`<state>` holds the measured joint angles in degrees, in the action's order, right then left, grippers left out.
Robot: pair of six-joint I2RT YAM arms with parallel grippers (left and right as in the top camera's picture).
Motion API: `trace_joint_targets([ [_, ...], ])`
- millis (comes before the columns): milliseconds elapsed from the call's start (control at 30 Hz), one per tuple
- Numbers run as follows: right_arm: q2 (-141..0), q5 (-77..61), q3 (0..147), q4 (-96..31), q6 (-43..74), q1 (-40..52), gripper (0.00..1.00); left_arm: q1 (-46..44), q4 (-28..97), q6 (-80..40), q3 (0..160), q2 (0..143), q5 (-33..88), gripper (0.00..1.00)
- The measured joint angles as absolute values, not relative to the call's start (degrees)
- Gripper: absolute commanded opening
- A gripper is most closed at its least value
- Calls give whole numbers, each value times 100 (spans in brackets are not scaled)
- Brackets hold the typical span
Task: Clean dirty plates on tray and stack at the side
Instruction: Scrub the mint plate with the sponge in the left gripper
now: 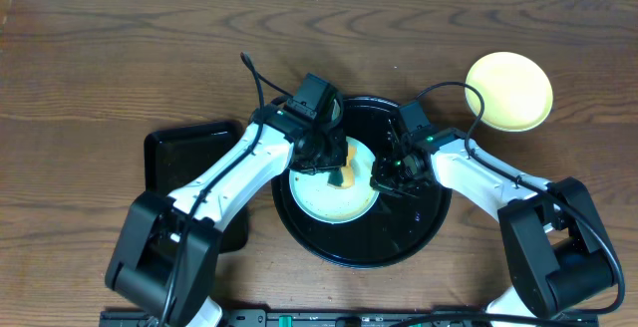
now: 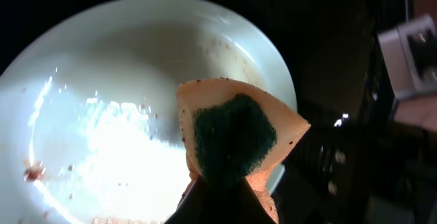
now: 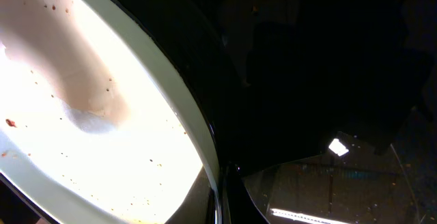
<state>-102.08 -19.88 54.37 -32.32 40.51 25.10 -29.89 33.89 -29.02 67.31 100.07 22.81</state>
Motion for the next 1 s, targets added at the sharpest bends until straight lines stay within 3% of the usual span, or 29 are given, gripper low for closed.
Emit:
trace_joint_targets([
  [600, -10208, -1994, 5437, -3253, 4051, 2510, 1, -3361, 2871, -3671, 6744, 11002, 2073, 7],
  [1000, -10208, -1997, 5437, -3253, 4053, 2510, 1, -3299, 3795, -2858, 6952, 10960, 113, 7],
])
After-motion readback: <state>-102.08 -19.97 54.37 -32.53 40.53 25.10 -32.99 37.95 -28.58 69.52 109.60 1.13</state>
